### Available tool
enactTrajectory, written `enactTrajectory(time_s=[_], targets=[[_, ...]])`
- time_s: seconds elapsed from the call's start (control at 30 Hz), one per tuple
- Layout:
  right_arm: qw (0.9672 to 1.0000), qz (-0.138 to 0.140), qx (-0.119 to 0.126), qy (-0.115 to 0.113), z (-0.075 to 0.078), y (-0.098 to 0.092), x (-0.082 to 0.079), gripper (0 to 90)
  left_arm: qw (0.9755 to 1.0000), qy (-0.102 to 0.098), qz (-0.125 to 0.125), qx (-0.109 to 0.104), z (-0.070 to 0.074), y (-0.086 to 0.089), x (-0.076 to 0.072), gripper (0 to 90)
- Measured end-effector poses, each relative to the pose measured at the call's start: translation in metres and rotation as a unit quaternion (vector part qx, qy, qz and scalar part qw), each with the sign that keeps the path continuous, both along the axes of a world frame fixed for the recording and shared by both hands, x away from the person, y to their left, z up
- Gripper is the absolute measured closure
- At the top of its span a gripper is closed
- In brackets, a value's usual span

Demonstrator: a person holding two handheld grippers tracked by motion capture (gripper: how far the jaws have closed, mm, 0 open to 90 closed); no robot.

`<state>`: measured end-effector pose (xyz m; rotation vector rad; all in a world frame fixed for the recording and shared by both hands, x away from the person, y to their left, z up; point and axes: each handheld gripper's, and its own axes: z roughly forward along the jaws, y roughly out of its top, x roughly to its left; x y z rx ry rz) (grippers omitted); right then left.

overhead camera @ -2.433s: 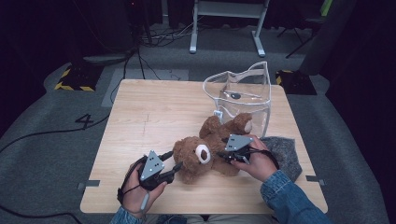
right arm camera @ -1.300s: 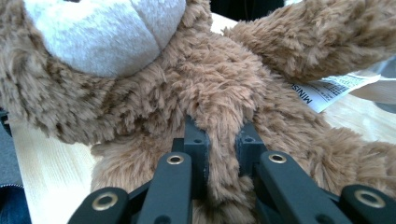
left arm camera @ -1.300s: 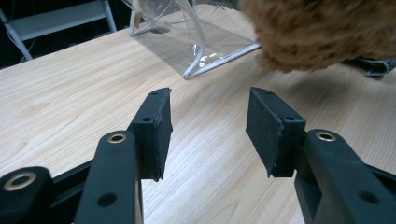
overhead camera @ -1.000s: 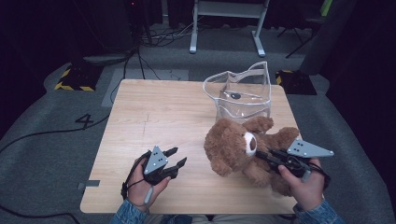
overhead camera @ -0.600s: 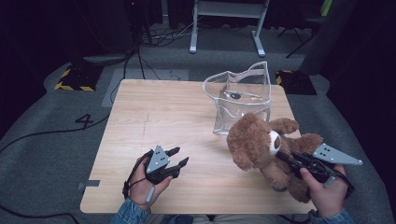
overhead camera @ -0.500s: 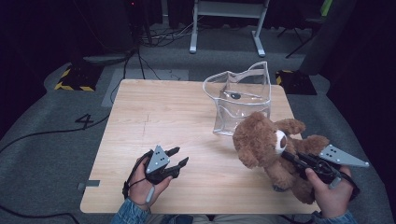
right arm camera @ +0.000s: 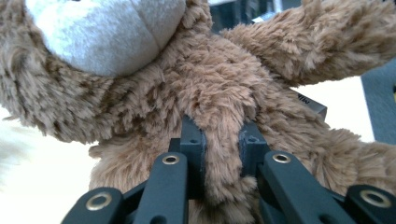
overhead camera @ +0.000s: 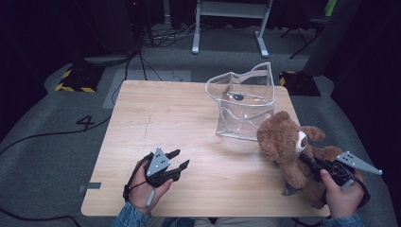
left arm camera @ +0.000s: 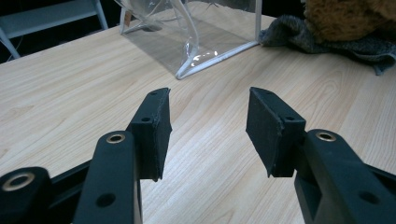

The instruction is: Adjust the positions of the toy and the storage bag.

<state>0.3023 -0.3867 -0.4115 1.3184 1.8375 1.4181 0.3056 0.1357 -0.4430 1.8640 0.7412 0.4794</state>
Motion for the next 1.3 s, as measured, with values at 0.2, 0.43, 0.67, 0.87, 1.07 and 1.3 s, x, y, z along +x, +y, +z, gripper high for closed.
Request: enactTrajectory(time_s=[0.2,0.43,0.67,0.87,1.07,1.3], targets=[[0.9986,-0.029,0.044,0.007,-0.021,-0.012,0.002,74.0,1.0000,0.001,-0.002,0.001,0.000,-0.001,0.000,50.1],[0.9986,-0.037,0.037,0.004,-0.023,-0.016,0.001,73.2,1.0000,0.004,-0.004,0.000,-0.001,-0.002,0.000,49.6],[0.9980,-0.041,0.048,0.001,-0.023,-0.020,-0.006,75.2,1.0000,0.006,-0.005,0.000,-0.001,-0.002,0.000,49.5],[0.9939,-0.027,0.103,-0.027,-0.008,-0.019,-0.024,80.0,1.0000,0.007,-0.005,0.002,-0.002,-0.003,0.001,49.5],[0.9893,-0.061,0.132,0.002,-0.013,-0.026,-0.018,76.6,1.0000,0.006,-0.008,0.001,-0.002,-0.005,0.000,49.4],[0.9902,-0.113,0.081,0.006,-0.022,-0.024,-0.002,61.0,0.9999,0.007,-0.009,0.002,-0.003,-0.004,0.001,49.5]])
